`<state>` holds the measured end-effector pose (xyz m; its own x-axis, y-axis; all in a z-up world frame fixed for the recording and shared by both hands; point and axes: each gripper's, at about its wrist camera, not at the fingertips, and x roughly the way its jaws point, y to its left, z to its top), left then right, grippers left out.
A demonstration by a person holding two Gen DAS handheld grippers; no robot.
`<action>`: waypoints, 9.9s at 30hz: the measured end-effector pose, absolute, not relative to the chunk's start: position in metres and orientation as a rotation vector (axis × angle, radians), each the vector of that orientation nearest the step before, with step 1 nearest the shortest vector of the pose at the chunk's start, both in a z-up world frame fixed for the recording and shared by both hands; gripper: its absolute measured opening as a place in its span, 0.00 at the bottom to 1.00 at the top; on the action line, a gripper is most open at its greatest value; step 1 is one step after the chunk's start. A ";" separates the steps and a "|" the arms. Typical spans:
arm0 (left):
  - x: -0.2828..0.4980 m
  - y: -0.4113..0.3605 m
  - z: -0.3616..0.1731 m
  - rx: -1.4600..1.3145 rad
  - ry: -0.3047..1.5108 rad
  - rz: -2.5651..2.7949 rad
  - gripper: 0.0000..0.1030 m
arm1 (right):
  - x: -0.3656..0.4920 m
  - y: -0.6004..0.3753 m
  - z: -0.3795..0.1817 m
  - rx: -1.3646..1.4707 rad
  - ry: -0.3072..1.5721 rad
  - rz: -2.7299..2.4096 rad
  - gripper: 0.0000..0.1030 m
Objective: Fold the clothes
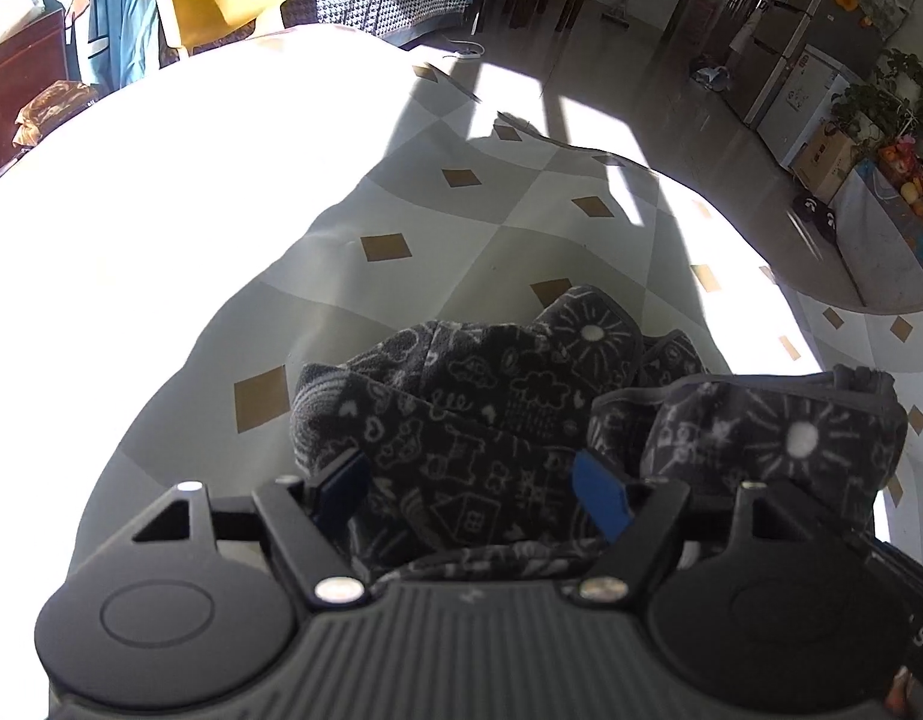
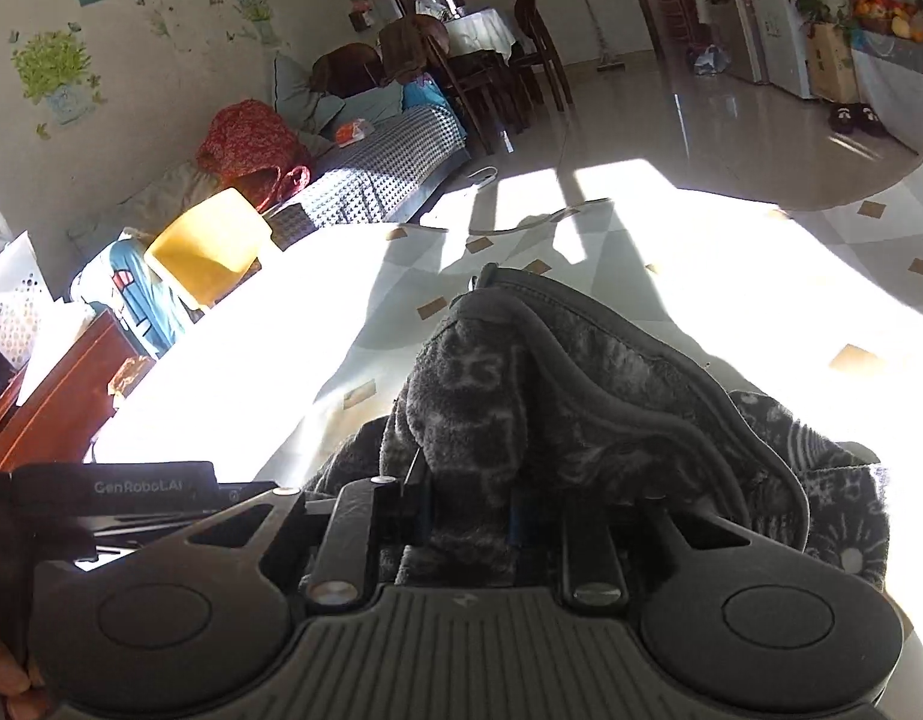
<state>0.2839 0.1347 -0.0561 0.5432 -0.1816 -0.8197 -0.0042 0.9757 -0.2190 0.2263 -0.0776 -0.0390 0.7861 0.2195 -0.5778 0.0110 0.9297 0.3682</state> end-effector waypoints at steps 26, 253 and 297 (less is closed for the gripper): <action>0.314 0.093 -0.108 0.033 1.048 -0.209 0.62 | 0.227 -0.098 -0.035 0.386 0.709 -0.005 0.39; 0.342 0.066 -0.102 0.156 0.873 -0.031 0.52 | 0.260 -0.125 -0.084 0.079 0.670 -0.361 0.05; 0.335 0.044 -0.106 0.203 0.888 -0.088 0.76 | 0.286 -0.065 -0.116 0.017 0.826 -0.100 0.31</action>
<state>0.3354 0.0436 -0.1059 0.6287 0.0074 -0.7776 0.1606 0.9772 0.1391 0.2856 -0.0645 -0.1161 0.6732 -0.0823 -0.7349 0.0952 0.9952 -0.0243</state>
